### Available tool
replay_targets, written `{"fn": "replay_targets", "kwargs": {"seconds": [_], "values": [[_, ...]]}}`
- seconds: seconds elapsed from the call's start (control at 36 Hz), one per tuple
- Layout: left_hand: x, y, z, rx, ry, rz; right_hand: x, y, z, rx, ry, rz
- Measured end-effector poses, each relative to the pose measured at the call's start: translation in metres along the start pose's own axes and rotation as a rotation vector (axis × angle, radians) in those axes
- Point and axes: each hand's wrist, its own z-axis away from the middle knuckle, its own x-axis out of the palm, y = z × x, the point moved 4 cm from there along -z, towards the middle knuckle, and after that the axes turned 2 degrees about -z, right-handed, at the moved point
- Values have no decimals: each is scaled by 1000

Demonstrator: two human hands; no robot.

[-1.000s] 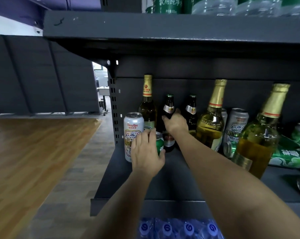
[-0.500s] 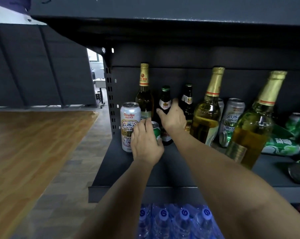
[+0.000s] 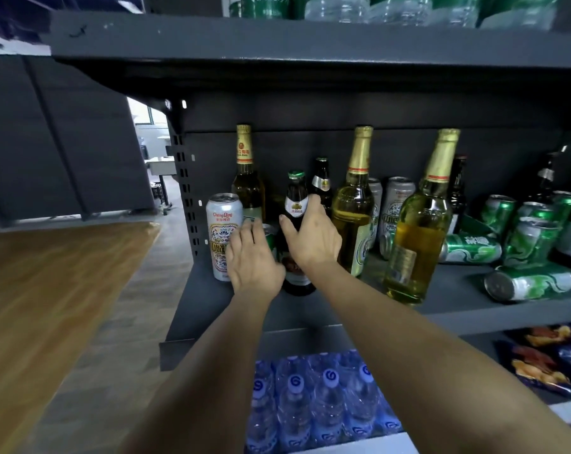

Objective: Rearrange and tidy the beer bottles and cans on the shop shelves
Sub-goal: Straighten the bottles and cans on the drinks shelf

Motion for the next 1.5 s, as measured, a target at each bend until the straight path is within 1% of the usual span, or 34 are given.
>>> {"fn": "replay_targets", "kwargs": {"seconds": [0.08,0.19,0.25,0.39,0.47,0.58,0.64,0.72,0.83,1.03,1.17,1.33,1.5], "values": [[-2,4,7,20,37,26,-5,-2,10,1,-1,-27],[-10,8,18,9,154,76,-15,0,21,15,6,-62],[-16,10,25,-3,189,81,-21,3,28,19,21,-85],[-30,22,40,6,149,58,-51,5,46,-21,133,-119],[-39,40,50,27,129,80,-80,11,56,-52,204,-127],[-41,80,76,33,53,142,-123,35,73,-31,249,-115],[-37,103,94,76,7,146,-145,54,85,-12,259,-66],[-24,145,127,182,-107,123,-180,91,107,31,271,-14],[-2,206,178,356,-302,75,-229,150,143,153,291,77],[29,325,268,609,-527,89,-321,258,216,377,306,248],[43,408,329,751,-585,160,-385,321,261,533,341,310],[61,491,395,938,-629,217,-450,382,305,712,400,345],[81,567,431,1017,-719,314,-497,446,332,854,459,385]]}}
